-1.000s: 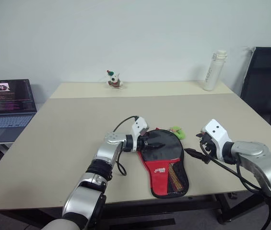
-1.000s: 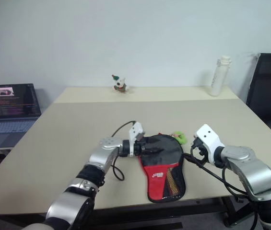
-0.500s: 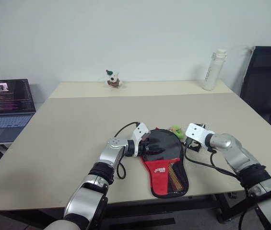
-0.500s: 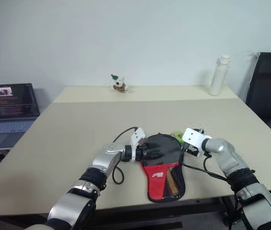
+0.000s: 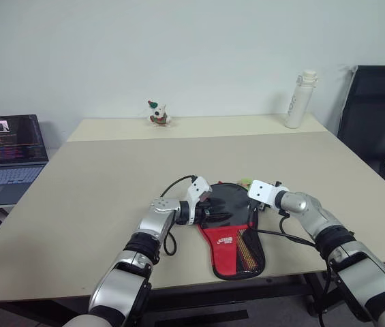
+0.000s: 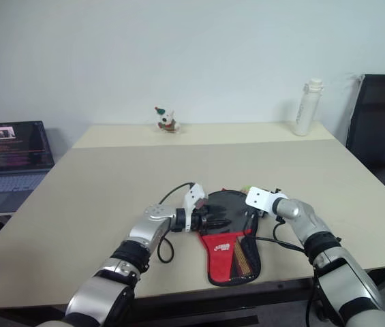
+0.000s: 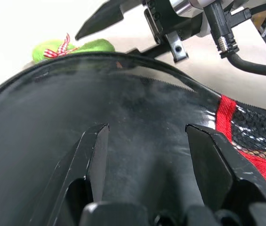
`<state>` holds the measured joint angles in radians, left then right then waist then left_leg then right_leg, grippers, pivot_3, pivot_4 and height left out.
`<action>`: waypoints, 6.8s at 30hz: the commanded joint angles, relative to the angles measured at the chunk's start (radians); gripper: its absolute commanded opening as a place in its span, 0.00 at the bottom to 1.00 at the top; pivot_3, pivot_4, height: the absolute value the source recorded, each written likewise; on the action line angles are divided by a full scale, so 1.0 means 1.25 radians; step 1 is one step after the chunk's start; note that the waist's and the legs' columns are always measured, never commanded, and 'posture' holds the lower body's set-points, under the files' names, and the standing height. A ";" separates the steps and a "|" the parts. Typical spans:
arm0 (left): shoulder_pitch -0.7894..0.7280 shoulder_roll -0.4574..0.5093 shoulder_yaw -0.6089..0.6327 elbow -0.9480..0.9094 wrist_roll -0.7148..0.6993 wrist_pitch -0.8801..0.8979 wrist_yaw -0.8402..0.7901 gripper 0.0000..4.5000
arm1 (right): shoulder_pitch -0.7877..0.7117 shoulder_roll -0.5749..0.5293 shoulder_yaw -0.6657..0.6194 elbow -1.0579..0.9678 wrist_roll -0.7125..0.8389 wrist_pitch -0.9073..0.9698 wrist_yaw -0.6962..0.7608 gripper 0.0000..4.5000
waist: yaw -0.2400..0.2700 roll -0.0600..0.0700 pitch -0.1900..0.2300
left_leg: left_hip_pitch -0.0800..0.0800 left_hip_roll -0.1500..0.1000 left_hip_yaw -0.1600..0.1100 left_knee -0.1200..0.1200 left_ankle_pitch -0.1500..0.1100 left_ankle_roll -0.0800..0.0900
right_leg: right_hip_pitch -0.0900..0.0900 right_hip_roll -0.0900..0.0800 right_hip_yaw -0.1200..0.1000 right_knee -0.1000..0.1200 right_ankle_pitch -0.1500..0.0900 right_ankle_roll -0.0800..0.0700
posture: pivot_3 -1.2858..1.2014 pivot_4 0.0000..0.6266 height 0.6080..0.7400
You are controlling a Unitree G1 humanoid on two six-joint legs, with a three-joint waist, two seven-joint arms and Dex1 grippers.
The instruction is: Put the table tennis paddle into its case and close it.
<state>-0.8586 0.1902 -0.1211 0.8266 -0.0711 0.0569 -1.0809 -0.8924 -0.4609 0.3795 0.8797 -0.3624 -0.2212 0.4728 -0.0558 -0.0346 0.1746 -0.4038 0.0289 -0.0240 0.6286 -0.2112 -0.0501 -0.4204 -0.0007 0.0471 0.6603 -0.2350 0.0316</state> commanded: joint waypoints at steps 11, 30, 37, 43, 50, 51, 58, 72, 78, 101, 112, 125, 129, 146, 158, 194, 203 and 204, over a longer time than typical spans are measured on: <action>-0.100 -0.052 -0.011 0.176 0.026 -0.097 -0.008 0.63 | -0.001 -0.061 -0.038 -0.082 0.010 0.011 0.076 0.01 | 0.000 0.000 0.000 | 0.000 0.000 0.000 0.000 0.000 0.000 | 0.000 0.000 0.000 0.001 0.000 0.000 | 0.52 0.24 1.00; -0.124 -0.120 0.031 0.241 0.015 -0.078 0.007 0.63 | 0.512 -0.290 -0.189 -0.884 0.116 0.320 0.311 0.01 | 0.020 0.000 0.000 | 0.001 -0.001 0.000 0.001 0.000 0.000 | 0.002 0.000 0.000 -0.001 -0.001 0.001 | 0.52 0.24 1.00; -0.126 -0.131 0.026 0.255 0.027 -0.087 0.016 0.63 | 0.458 -0.263 -0.190 -0.852 0.107 0.369 0.280 0.01 | 0.017 -0.001 0.000 | 0.004 -0.001 0.000 0.001 0.000 0.000 | 0.004 0.000 0.000 -0.001 -0.001 0.001 | 0.52 0.24 1.00; -0.125 -0.119 0.032 0.241 0.024 -0.090 0.014 0.63 | 0.393 -0.228 -0.165 -0.810 0.115 0.457 0.306 0.01 | 0.019 -0.001 0.000 | 0.004 -0.001 -0.001 0.001 0.000 0.000 | 0.005 0.000 -0.001 -0.001 -0.001 0.001 | 0.52 0.24 1.00; -0.071 0.015 0.089 0.018 -0.056 -0.015 -0.052 0.63 | 0.447 -0.292 -0.219 -0.962 0.237 0.687 0.424 0.17 | 0.013 0.000 0.001 | 0.003 0.000 -0.001 0.000 0.000 0.000 | 0.004 0.000 -0.001 -0.002 -0.001 0.000 | 0.52 0.24 1.00; -0.051 0.037 0.094 -0.037 -0.068 0.014 -0.060 0.63 | 0.452 -0.303 -0.224 -0.981 0.256 0.714 0.437 0.24 | 0.014 0.000 0.001 | 0.003 0.000 -0.001 0.000 0.000 0.000 | 0.004 0.000 -0.001 -0.001 -0.001 0.000 | 0.52 0.24 1.00; 0.089 0.166 0.104 -0.343 -0.125 0.190 -0.067 0.63 | 0.360 -0.271 -0.294 -0.975 0.373 0.850 0.414 0.70 | 0.010 0.000 0.001 | 0.004 0.000 -0.001 0.001 0.000 0.000 | 0.004 0.000 -0.001 -0.001 -0.001 0.000 | 0.52 0.24 1.00; 0.158 0.301 0.143 -0.512 -0.236 0.363 -0.072 0.63 | 0.105 0.028 -0.260 -0.475 0.368 0.742 0.163 0.70 | 0.007 0.000 0.002 | 0.001 0.000 -0.001 0.000 0.000 0.000 | 0.001 0.000 -0.002 0.001 -0.002 -0.002 | 0.52 0.24 1.00; 0.165 0.305 0.140 -0.532 -0.245 0.370 -0.050 0.63 | 0.065 0.061 -0.244 -0.294 0.345 0.662 0.143 0.70 | 0.007 0.000 0.002 | 0.001 0.000 -0.001 0.000 0.000 0.000 | 0.001 0.000 -0.001 0.002 -0.002 -0.002 | 0.52 0.24 1.00; 0.205 0.305 0.136 -0.588 -0.249 0.365 -0.006 0.63 | -0.190 0.136 -0.117 0.053 0.232 0.443 0.271 0.01 | -0.030 0.000 0.002 | 0.005 0.001 0.000 0.001 0.000 0.000 | 0.001 0.001 0.001 0.004 -0.001 -0.003 | 0.52 0.24 1.00; 0.211 0.302 0.129 -0.598 -0.249 0.365 0.005 0.63 | -0.322 0.237 -0.141 0.222 0.207 0.312 0.226 0.01 | -0.023 0.000 0.003 | 0.002 0.002 0.000 -0.001 0.000 0.000 | 0.000 0.001 0.000 0.002 -0.001 -0.003 | 0.52 0.24 1.00; 0.206 0.287 0.117 -0.587 -0.244 0.356 0.010 0.63 | -0.347 0.268 -0.164 0.253 0.208 0.297 0.191 0.01 | -0.022 0.000 0.003 | 0.002 0.002 -0.001 -0.001 0.000 0.000 | 0.000 0.001 -0.001 0.003 -0.001 -0.003 | 0.52 0.24 1.00; 0.203 0.277 0.110 -0.585 -0.246 0.355 0.007 0.63 | -0.332 0.251 -0.175 0.219 0.213 0.310 0.214 0.01 | -0.022 0.000 0.003 | 0.002 0.002 -0.001 -0.001 0.000 0.000 | 0.000 0.001 -0.001 0.003 -0.001 -0.003 | 0.52 0.24 1.00; 0.187 0.251 0.084 -0.555 -0.244 0.333 -0.016 0.63 | 0.106 0.089 -0.223 -0.735 0.395 0.851 0.305 0.99 | -0.009 0.001 0.003 | 0.001 0.002 -0.001 -0.001 0.000 0.000 | -0.001 0.001 -0.001 0.003 -0.001 -0.003 | 0.52 0.24 1.00; 0.010 0.124 -0.035 -0.190 -0.122 0.099 -0.080 0.63 | 0.275 -0.204 -0.275 -0.893 0.404 0.775 0.334 0.99 | 0.019 0.000 0.003 | 0.001 0.001 0.000 0.000 0.000 0.000 | 0.000 0.001 -0.001 -0.001 -0.002 -0.003 | 0.52 0.24 1.00; -0.098 -0.024 -0.053 0.231 0.063 -0.167 -0.091 0.63 | 0.307 -0.168 -0.087 -0.667 0.091 0.402 0.173 0.72 | 0.015 -0.001 0.004 | 0.001 0.001 -0.001 0.000 0.000 0.001 | 0.001 0.001 -0.001 0.001 -0.002 -0.002 | 0.52 0.24 1.00; -0.088 -0.046 -0.059 0.246 0.077 -0.162 -0.084 0.63 | 0.333 -0.162 -0.097 -0.702 0.081 0.415 0.190 0.01 | 0.019 0.000 0.003 | 0.002 0.001 -0.001 0.001 0.000 0.001 | 0.002 0.001 -0.001 0.001 -0.002 -0.002 | 0.52 0.24 1.00; -0.088 -0.049 -0.061 0.250 0.080 -0.163 -0.083 0.63 | 0.339 -0.169 -0.101 -0.709 0.082 0.416 0.194 0.00 | 0.019 0.000 0.003 | 0.002 0.001 -0.001 0.001 0.000 0.001 | 0.002 0.001 -0.001 0.001 -0.002 -0.002 | 0.52 0.24 1.00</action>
<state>-0.9799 0.1445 -0.1853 1.1091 0.0069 -0.1512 -1.1873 -0.4727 -0.6525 0.2797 0.0362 -0.2563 0.2972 0.7092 -0.0325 -0.0352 0.1789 -0.4012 0.0296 -0.0248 0.6294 -0.2114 -0.0491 -0.4181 0.0010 0.0462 0.6612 -0.2374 0.0285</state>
